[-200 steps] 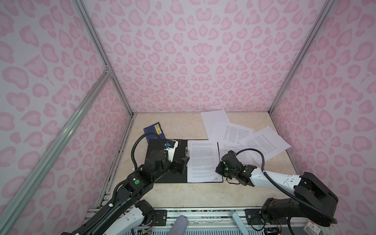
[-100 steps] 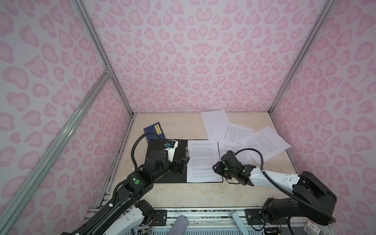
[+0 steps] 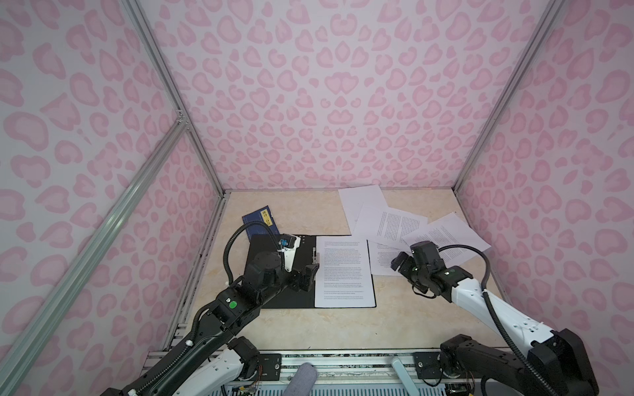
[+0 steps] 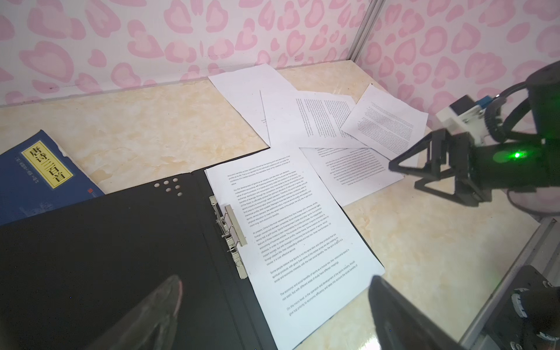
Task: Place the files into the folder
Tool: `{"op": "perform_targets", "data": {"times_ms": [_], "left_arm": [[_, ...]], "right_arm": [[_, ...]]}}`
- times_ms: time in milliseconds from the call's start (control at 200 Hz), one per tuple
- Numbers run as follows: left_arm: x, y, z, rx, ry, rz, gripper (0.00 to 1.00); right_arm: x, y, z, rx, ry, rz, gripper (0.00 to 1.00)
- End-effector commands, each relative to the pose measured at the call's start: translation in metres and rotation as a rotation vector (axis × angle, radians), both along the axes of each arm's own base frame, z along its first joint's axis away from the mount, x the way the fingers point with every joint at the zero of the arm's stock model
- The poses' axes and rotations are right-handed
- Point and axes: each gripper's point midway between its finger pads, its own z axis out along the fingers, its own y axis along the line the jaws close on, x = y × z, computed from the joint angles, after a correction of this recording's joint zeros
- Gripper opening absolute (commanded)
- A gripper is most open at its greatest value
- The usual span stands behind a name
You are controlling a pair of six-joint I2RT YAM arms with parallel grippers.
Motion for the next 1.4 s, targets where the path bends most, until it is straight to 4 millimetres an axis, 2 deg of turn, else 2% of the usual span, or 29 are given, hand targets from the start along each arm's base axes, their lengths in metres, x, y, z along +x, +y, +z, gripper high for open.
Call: {"op": "perform_targets", "data": {"times_ms": [0, 70, 160, 225, 295, 395, 505, 610, 735, 915, 1105, 1305, 1395], "left_arm": [[0.001, -0.002, -0.004, 0.009, 0.045, 0.004, 0.97], [0.000, -0.005, -0.009, 0.010, 0.097, 0.004, 0.97], [-0.007, -0.013, -0.012, -0.031, 0.149, -0.032, 0.97], [-0.013, -0.017, -0.015, -0.067, 0.182, -0.049, 0.97], [-0.019, -0.021, -0.017, -0.104, 0.215, -0.061, 0.97], [-0.025, -0.026, -0.023, -0.143, 0.271, -0.074, 0.97], [-0.026, -0.030, -0.029, -0.158, 0.330, -0.068, 0.97], [-0.024, -0.033, -0.027, -0.178, 0.358, -0.057, 0.97], [-0.019, -0.041, -0.023, -0.190, 0.371, -0.063, 0.97], [-0.009, -0.052, -0.021, -0.175, 0.391, -0.076, 0.97], [0.004, -0.071, -0.023, -0.157, 0.403, -0.123, 0.98], [0.014, -0.100, -0.033, -0.152, 0.453, -0.214, 0.99], [0.017, -0.118, -0.039, -0.136, 0.483, -0.264, 0.99]], "right_arm": [[0.013, -0.057, 0.010, -0.187, 0.013, -0.011, 0.98], [0.029, -0.089, 0.012, -0.210, 0.022, -0.076, 0.98], [0.049, -0.130, 0.004, -0.203, 0.057, -0.159, 0.97], [0.062, -0.152, -0.003, -0.212, 0.093, -0.185, 0.95], [0.082, -0.165, -0.012, -0.205, 0.089, -0.194, 0.93], [0.110, -0.167, -0.022, -0.207, 0.076, -0.163, 0.92], [0.129, -0.167, -0.036, -0.188, 0.085, -0.147, 0.91], [0.137, -0.163, -0.052, -0.156, 0.117, -0.117, 0.91], [0.141, -0.138, -0.073, -0.057, 0.146, -0.040, 0.87], [0.118, -0.105, -0.081, -0.042, 0.189, 0.054, 0.87], [0.062, -0.083, -0.087, 0.041, 0.268, 0.106, 0.87], [-0.003, -0.059, -0.072, 0.145, 0.247, 0.142, 0.88], [-0.016, -0.056, -0.058, 0.200, 0.216, 0.129, 0.88]]}}
